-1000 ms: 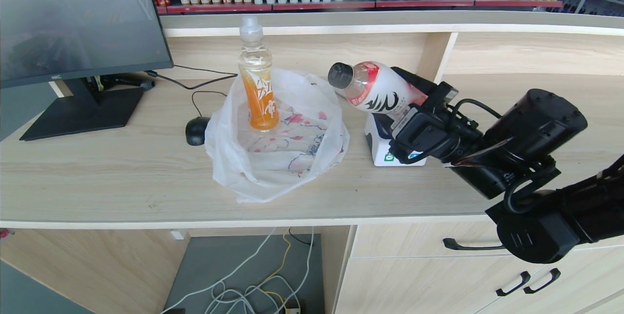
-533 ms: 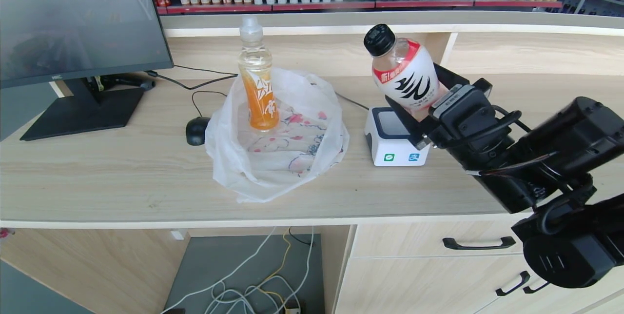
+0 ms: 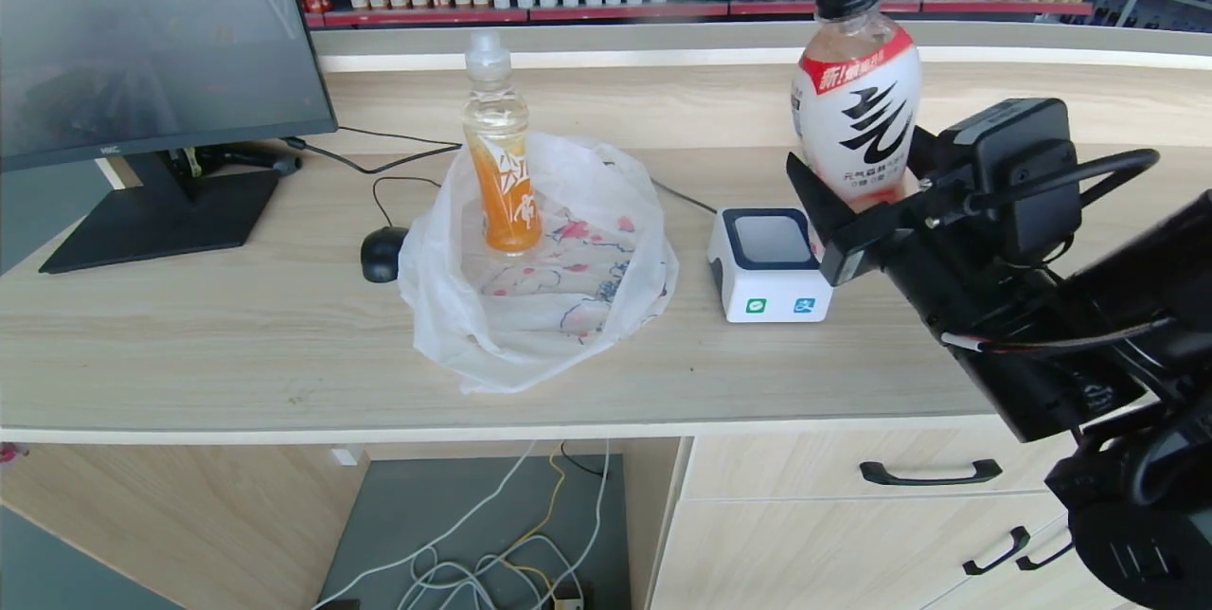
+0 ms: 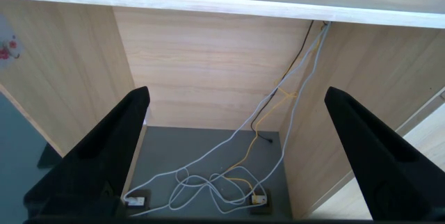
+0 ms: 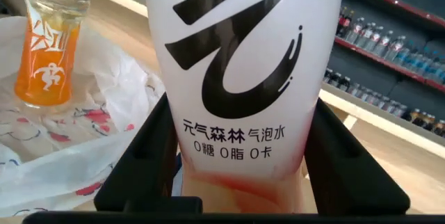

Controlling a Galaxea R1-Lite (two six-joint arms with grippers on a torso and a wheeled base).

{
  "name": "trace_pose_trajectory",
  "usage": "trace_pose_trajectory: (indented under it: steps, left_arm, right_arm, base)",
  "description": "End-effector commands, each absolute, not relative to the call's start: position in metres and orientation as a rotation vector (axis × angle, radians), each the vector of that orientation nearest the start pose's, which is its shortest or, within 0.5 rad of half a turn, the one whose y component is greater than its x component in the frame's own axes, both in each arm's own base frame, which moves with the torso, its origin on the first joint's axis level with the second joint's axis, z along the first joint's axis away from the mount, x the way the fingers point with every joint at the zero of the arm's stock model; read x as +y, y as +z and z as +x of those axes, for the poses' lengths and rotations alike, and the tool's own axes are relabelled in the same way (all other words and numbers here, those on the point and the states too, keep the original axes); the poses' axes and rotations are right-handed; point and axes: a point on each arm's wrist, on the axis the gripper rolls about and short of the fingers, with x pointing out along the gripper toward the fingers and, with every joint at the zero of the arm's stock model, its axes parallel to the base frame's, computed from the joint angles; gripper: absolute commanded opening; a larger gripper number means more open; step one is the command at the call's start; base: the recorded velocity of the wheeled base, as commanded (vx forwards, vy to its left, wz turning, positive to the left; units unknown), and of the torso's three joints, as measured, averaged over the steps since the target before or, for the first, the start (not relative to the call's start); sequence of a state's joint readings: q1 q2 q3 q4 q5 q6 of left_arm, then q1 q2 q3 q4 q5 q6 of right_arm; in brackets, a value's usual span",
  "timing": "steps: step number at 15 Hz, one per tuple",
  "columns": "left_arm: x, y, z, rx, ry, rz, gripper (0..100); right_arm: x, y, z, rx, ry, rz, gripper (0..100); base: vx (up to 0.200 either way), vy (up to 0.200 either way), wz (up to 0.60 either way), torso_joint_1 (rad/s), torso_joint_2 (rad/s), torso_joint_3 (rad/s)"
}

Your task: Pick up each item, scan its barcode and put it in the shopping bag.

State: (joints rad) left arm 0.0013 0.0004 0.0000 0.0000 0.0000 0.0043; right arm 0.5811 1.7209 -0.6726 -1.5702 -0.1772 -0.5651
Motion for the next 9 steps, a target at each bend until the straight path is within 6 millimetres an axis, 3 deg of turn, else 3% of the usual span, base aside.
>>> trace_pose_trajectory:
  steps: [1, 6, 9]
  left_arm:
    - [0.000, 0.075, -0.023, 0.000, 0.002, 0.005, 100]
    - [0.000, 0.075, -0.023, 0.000, 0.002, 0.005, 100]
    - [0.000, 0.075, -0.023, 0.000, 0.003, 0.005, 100]
  right_arm:
    - [0.168, 0.238, 0.227, -0.560, 0.259, -0.211, 0]
    - [0.170, 0.232, 0.227, -0.486, 0.283, -0.021, 0]
    - [0.169, 0.213, 0.232, -0.396, 0.295, 0.103, 0]
  base:
    - [0.000, 0.000, 0.00, 0.000, 0.00, 0.000]
    - [0.000, 0.000, 0.00, 0.000, 0.00, 0.000]
    - [0.000, 0.000, 0.00, 0.000, 0.00, 0.000]
